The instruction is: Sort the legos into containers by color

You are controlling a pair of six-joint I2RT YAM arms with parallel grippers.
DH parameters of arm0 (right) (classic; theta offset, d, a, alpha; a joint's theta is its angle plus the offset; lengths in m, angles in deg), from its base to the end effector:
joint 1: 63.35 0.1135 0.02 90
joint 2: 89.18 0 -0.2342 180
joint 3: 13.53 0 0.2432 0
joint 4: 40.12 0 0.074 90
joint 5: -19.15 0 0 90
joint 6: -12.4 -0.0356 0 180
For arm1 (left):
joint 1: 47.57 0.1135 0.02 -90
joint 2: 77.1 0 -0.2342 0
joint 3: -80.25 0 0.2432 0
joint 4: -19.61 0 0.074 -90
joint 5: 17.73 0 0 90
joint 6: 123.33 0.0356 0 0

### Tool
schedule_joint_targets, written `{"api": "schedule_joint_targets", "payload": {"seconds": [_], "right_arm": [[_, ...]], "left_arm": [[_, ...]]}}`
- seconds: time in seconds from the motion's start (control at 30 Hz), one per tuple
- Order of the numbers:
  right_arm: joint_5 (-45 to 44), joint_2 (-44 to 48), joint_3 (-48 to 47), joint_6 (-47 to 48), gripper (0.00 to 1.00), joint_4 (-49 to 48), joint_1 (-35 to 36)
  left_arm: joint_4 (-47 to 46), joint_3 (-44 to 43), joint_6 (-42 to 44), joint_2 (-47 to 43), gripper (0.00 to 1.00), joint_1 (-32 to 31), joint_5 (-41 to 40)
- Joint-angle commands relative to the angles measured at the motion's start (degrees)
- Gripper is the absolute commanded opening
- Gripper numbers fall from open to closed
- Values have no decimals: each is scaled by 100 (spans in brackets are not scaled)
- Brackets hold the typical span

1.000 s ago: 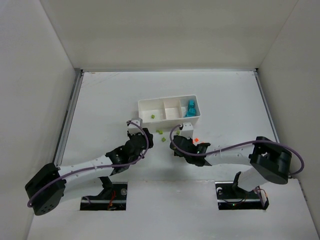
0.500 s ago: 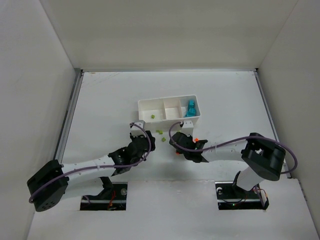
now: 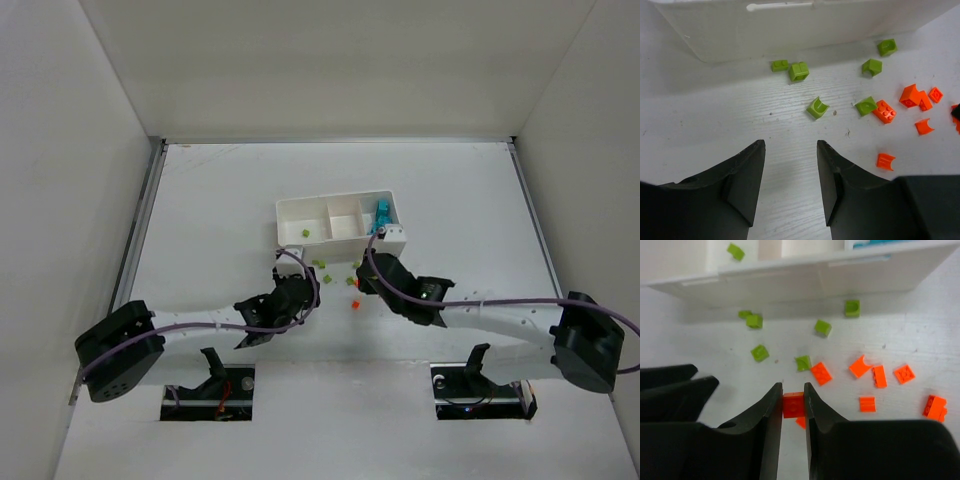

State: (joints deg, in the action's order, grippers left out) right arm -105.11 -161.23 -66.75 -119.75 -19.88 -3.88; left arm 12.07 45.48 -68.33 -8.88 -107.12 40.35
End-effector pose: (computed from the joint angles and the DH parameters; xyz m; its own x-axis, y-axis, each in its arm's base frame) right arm 0.1485 0.2123 0.1926 -0.5661 0.1319 -0.8137 -0.1483 0.9547 0.2580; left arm 0.1327 -0.1885 0.1514 -0.4628 -0.1733 -0.8693 0.2749 0.9043 -0.3267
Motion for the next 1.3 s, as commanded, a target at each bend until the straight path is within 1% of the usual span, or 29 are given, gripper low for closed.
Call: {"api": "schedule_joint_targets", "payload": {"seconds": [0.0, 0.07, 0.2, 0.3, 0.47, 0.5, 0.53, 0.6, 0.63, 0.77, 0.83, 0.93, 1.0, 1.17, 1.27], "right_arm": [[199, -36, -622, 776, 25, -392, -474], [472, -317, -982, 1137, 25, -735, -833], [956, -1151, -1747, 1420, 25, -1043, -1327], [1062, -1662, -2152, 1490, 25, -1053, -1468], [1071, -2023, -2434, 1534, 26, -1088, -1530], [1071, -2076, -2460, 1534, 27, -1123, -1565], [1071, -2128, -2487, 1534, 32, -1132, -1591], [1010, -2164, -2505, 1561, 48, -1105, -1618], [974, -2112, -2444, 1570, 54, -1149, -1618], [851, -1761, -2058, 1535, 55, -1298, -1600], [737, -1471, -1689, 1508, 52, -1386, -1565], [614, -1075, -1039, 1324, 44, -1509, -1390], [561, -838, -582, 1166, 42, -1597, -1258], [526, -293, 342, 744, 42, -1756, -898], [526, -117, 676, 551, 43, -1730, -652]], "left_arm": [[-437, -359, -15, 217, 43, 9, -42], [-445, -473, 2, 392, 44, -17, -59], [-516, -710, 90, 823, 47, -52, -25], [-525, -790, 143, 990, 47, -70, -95], [-551, -904, 143, 1184, 47, -8, -130], [-551, -921, 143, 1236, 47, 0, -130], [-560, -930, 143, 1272, 47, 1, -130], [-612, -948, 143, 1360, 47, 9, -121], [-639, -948, 143, 1386, 47, 9, -104], [-648, -992, 143, 1527, 47, 36, -130], [-648, -1062, 143, 1632, 46, 53, -104], [-647, -1141, 204, 1755, 44, 53, -130], [-648, -1168, 213, 1843, 43, 62, -130], [-648, -1352, 266, 2203, 42, 71, -130], [-665, -1440, 283, 2414, 37, 106, -86]]}}
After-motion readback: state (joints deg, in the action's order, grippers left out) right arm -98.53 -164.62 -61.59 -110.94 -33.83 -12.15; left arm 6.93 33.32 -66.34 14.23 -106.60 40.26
